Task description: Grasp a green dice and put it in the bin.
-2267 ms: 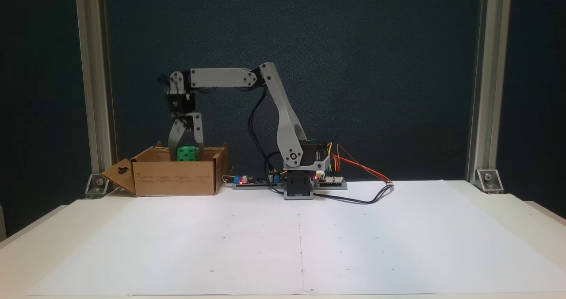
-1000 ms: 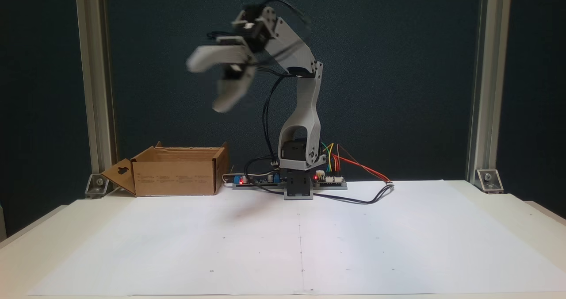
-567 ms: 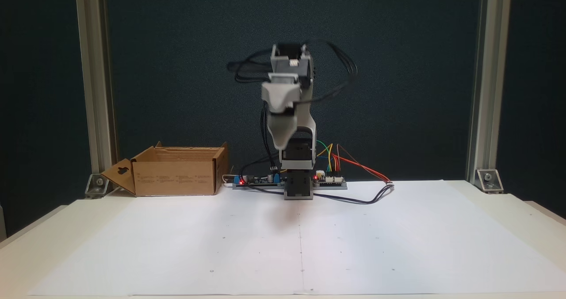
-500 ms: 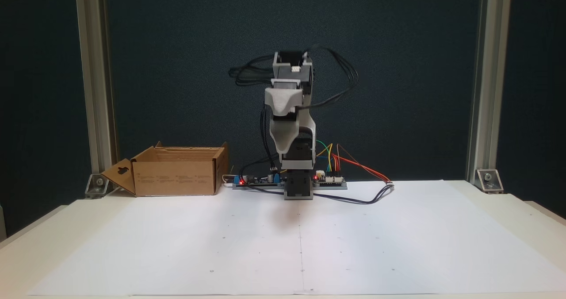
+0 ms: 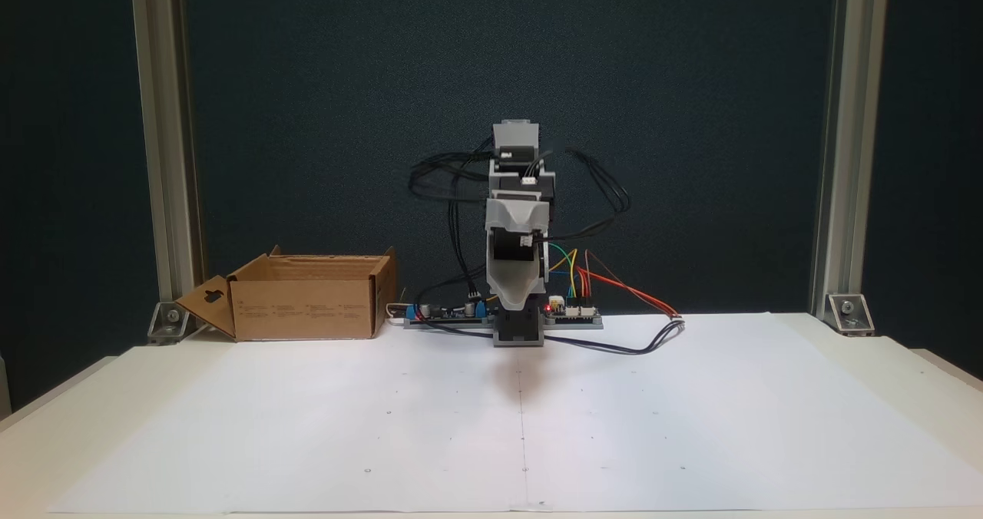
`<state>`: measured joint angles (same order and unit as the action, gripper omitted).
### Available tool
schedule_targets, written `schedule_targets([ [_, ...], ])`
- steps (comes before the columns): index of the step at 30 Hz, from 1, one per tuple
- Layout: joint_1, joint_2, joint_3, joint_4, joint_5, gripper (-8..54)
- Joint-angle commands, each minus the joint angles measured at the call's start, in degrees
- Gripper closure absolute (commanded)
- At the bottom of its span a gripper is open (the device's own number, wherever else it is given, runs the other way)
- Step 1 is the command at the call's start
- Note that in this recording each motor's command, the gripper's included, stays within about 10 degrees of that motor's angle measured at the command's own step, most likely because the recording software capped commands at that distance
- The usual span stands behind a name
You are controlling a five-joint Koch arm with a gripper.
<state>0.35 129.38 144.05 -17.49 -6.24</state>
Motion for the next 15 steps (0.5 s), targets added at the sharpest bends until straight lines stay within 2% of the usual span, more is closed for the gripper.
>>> schedule_targets([
  [1,-0.26,6.42,1.05,-9.3,2.29,-0.4],
  [15,-0.09,6.42,18.11,-42.17,1.67,1.5],
])
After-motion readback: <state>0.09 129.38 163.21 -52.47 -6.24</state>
